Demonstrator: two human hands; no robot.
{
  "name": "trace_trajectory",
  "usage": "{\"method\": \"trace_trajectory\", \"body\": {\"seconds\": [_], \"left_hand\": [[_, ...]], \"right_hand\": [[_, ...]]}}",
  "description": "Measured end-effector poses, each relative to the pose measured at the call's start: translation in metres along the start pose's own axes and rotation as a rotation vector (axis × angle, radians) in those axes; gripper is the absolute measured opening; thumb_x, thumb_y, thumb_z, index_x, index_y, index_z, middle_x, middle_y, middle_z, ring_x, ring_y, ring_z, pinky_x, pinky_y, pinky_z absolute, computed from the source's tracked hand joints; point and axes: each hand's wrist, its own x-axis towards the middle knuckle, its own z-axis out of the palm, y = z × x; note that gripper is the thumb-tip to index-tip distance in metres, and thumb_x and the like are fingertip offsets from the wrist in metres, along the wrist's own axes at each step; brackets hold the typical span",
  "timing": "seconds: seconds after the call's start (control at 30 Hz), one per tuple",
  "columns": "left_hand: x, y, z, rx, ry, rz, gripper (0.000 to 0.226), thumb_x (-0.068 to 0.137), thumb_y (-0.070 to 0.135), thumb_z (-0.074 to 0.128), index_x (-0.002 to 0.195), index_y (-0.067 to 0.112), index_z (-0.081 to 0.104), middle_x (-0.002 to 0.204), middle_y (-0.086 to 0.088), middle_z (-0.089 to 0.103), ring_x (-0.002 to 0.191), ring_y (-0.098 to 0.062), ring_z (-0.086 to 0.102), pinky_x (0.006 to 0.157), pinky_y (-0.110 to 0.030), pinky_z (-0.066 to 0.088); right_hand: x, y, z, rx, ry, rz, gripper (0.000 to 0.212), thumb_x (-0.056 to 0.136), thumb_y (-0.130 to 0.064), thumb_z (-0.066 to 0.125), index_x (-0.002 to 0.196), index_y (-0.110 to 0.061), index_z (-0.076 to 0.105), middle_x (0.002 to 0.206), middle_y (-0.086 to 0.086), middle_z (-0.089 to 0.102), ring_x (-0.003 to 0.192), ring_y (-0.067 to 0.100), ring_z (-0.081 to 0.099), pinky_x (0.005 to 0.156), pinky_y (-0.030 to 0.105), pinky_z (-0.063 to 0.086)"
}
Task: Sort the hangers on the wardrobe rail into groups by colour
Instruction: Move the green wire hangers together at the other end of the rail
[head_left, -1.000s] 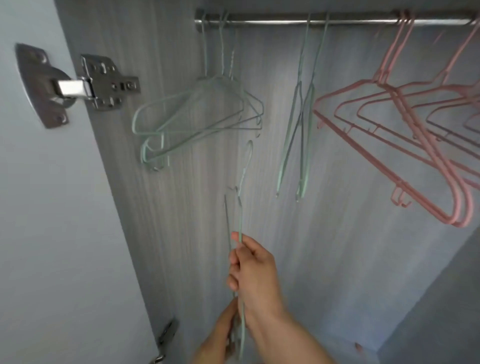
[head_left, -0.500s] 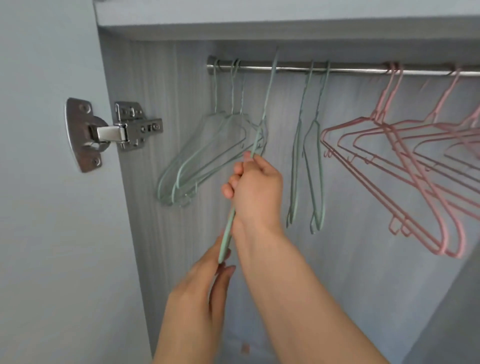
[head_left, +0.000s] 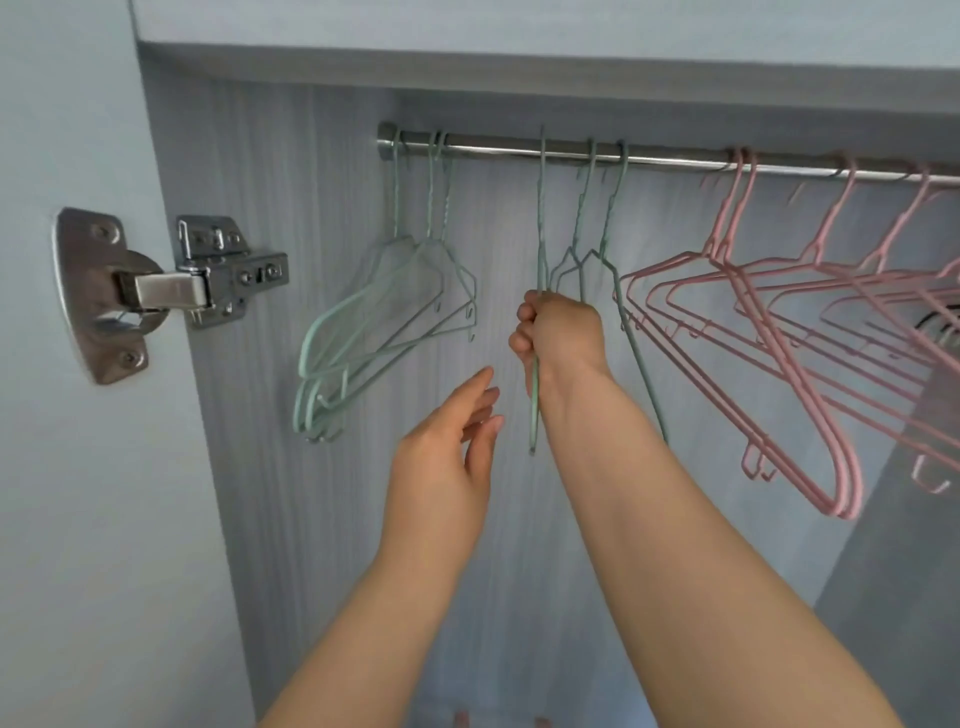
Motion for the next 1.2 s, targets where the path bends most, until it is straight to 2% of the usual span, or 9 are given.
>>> {"method": "trace_trajectory", "body": {"seconds": [0.17, 0.27, 0.37, 0.5, 0.63, 0.77, 0.9, 1.03, 1.2], "left_hand": [[0.004, 0.012, -0.001, -0.014, -0.033, -0.058, 0.036, 0.086, 0.009, 0.058, 0.120, 0.018, 0.056, 0.110, -0.001, 0.067, 0.093, -0.009, 0.064, 0.090, -0.015, 0.046], [0.013, 0.030, -0.025, 0.109, 0.177, 0.088, 0.036, 0.083, 0.011, 0.064, 0.118, 0.015, 0.057, 0.105, 0.006, 0.061, 0.087, -0.013, 0.060, 0.083, -0.015, 0.043], [0.031, 0.042, -0.061, 0.392, 0.459, 0.221, 0.041, 0.079, 0.015, 0.065, 0.119, 0.015, 0.056, 0.107, -0.002, 0.058, 0.096, -0.018, 0.046, 0.088, -0.018, 0.034], [0.048, 0.043, -0.072, 0.650, 0.201, 0.053, 0.053, 0.078, 0.016, 0.065, 0.127, 0.010, 0.046, 0.129, -0.016, 0.052, 0.113, -0.036, 0.044, 0.095, -0.029, 0.027], [0.053, 0.027, -0.054, 0.758, 0.009, -0.048, 0.049, 0.082, 0.002, 0.055, 0.129, 0.006, 0.042, 0.122, -0.023, 0.056, 0.109, -0.039, 0.048, 0.086, -0.035, 0.031], [0.060, 0.020, -0.052, 0.662, 0.080, 0.016, 0.034, 0.073, -0.008, 0.051, 0.104, 0.003, 0.061, 0.090, -0.028, 0.065, 0.088, -0.040, 0.057, 0.070, -0.039, 0.040], [0.067, 0.021, -0.049, 0.629, 0.116, 0.152, 0.029, 0.073, -0.011, 0.053, 0.097, -0.001, 0.064, 0.073, -0.030, 0.063, 0.072, -0.041, 0.059, 0.065, -0.039, 0.045], [0.078, 0.031, -0.040, 0.605, 0.107, 0.167, 0.026, 0.080, -0.005, 0.046, 0.100, 0.001, 0.062, 0.082, -0.028, 0.065, 0.075, -0.039, 0.059, 0.058, -0.031, 0.031], [0.094, 0.040, -0.015, 0.599, -0.028, 0.092, 0.008, 0.077, -0.001, 0.050, 0.083, 0.002, 0.052, 0.083, -0.019, 0.063, 0.077, -0.034, 0.059, 0.058, -0.033, 0.035]], "right_hand": [[0.002, -0.001, -0.008, 0.080, 0.117, 0.070, 0.028, 0.091, 0.001, 0.028, 0.095, -0.003, 0.055, 0.061, 0.004, 0.044, 0.022, 0.005, 0.034, 0.029, 0.009, 0.029], [-0.005, 0.003, -0.022, -0.087, 0.098, -0.013, 0.037, 0.092, -0.003, 0.030, 0.125, -0.004, 0.047, 0.069, 0.002, 0.052, 0.045, 0.009, 0.039, 0.036, 0.014, 0.043], [-0.015, -0.002, -0.029, -0.430, -0.048, -0.017, 0.047, 0.095, -0.019, 0.040, 0.138, -0.005, 0.027, 0.107, 0.010, 0.056, 0.077, 0.018, 0.058, 0.076, 0.029, 0.056], [-0.042, -0.007, -0.024, -1.203, -0.037, -0.372, 0.066, 0.093, -0.022, 0.046, 0.144, -0.006, 0.009, 0.154, 0.013, 0.011, 0.140, 0.027, 0.018, 0.112, 0.030, 0.017], [-0.083, -0.002, -0.002, -1.143, -0.329, -0.642, 0.049, 0.090, -0.004, 0.044, 0.136, -0.002, 0.029, 0.144, 0.015, 0.032, 0.128, 0.021, 0.034, 0.085, 0.001, 0.015], [-0.101, 0.015, 0.012, -1.069, -0.576, -0.489, 0.051, 0.091, -0.002, 0.036, 0.140, -0.003, 0.022, 0.144, 0.013, 0.032, 0.129, 0.022, 0.038, 0.089, 0.012, 0.024], [-0.095, 0.020, 0.006, -1.159, -0.560, -0.408, 0.061, 0.091, -0.005, 0.035, 0.145, -0.006, 0.007, 0.154, 0.013, 0.013, 0.139, 0.022, 0.023, 0.107, 0.021, 0.019], [-0.093, 0.012, 0.000, -1.125, -0.503, -0.365, 0.063, 0.093, -0.005, 0.032, 0.145, -0.008, -0.002, 0.157, 0.008, 0.000, 0.143, 0.016, 0.008, 0.100, 0.009, 0.006], [-0.092, 0.007, -0.009, -1.031, -0.481, -0.391, 0.052, 0.087, -0.001, 0.031, 0.138, 0.001, 0.021, 0.147, 0.017, 0.029, 0.132, 0.027, 0.033, 0.102, 0.024, 0.028]]}}
